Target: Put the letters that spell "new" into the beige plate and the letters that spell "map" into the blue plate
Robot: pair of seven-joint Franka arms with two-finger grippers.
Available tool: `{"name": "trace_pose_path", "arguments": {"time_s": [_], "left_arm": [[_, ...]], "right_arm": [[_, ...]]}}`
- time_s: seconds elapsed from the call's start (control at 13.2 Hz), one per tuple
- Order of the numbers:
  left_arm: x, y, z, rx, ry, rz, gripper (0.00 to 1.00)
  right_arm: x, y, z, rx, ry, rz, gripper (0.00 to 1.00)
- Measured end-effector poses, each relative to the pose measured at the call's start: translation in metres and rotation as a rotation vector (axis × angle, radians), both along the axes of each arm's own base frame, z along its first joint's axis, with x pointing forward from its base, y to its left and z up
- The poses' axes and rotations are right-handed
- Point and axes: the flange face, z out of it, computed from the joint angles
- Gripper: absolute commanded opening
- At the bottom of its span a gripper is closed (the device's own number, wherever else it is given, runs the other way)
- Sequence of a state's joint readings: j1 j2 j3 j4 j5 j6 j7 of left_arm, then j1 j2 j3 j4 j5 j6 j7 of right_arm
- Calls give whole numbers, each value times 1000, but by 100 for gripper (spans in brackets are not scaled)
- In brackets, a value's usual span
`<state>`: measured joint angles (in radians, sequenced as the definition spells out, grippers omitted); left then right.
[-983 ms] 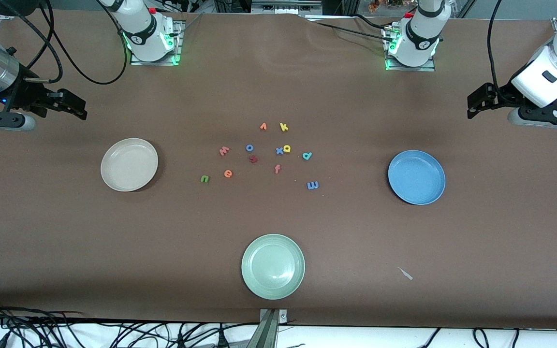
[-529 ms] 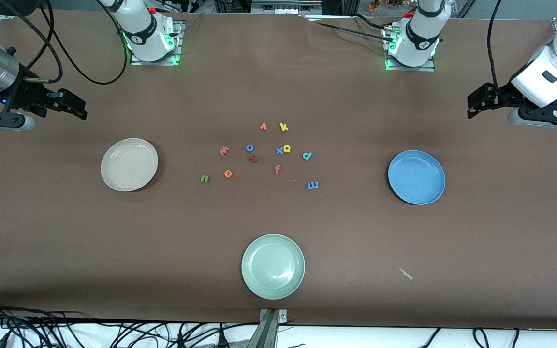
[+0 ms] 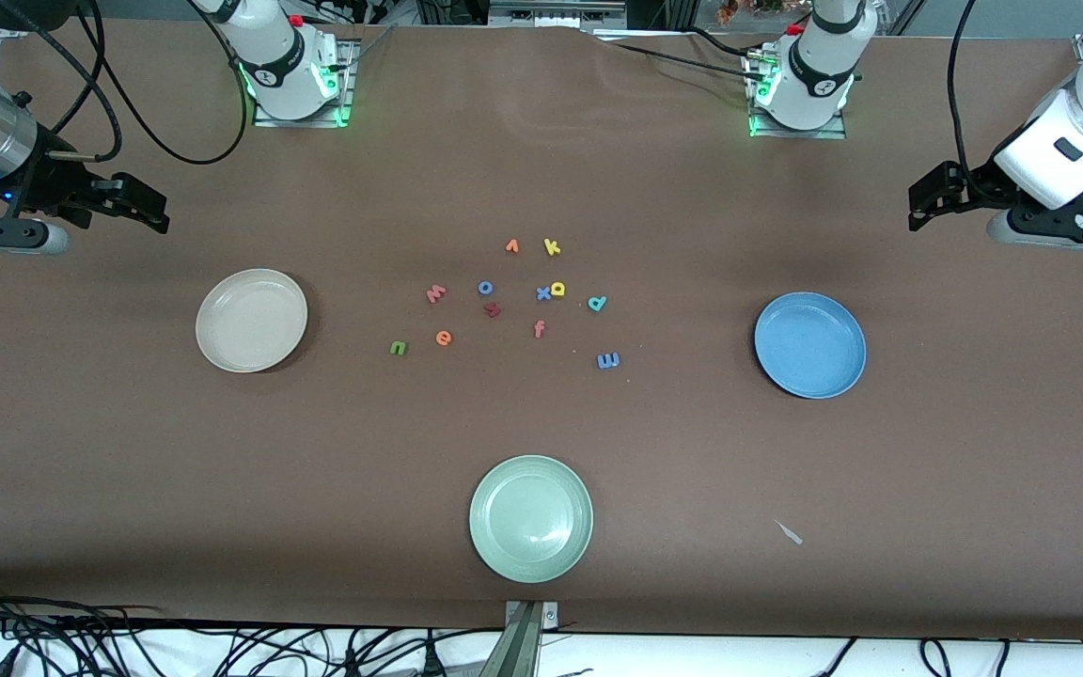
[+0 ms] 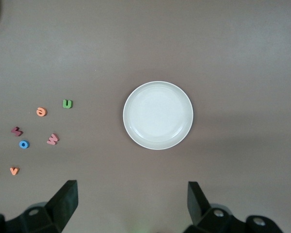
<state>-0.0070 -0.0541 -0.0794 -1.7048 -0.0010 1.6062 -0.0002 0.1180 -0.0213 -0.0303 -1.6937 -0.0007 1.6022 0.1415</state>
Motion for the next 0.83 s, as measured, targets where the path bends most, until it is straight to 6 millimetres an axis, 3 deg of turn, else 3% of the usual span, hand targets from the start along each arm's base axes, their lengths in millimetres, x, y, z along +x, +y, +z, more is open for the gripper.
{"name": "trace_pose_path", "arguments": {"time_s": [0.83], "left_arm": [[2, 9, -2, -1, 0, 17, 100]], "right_arm": [[0, 0, 0, 0, 0, -1, 100]]}}
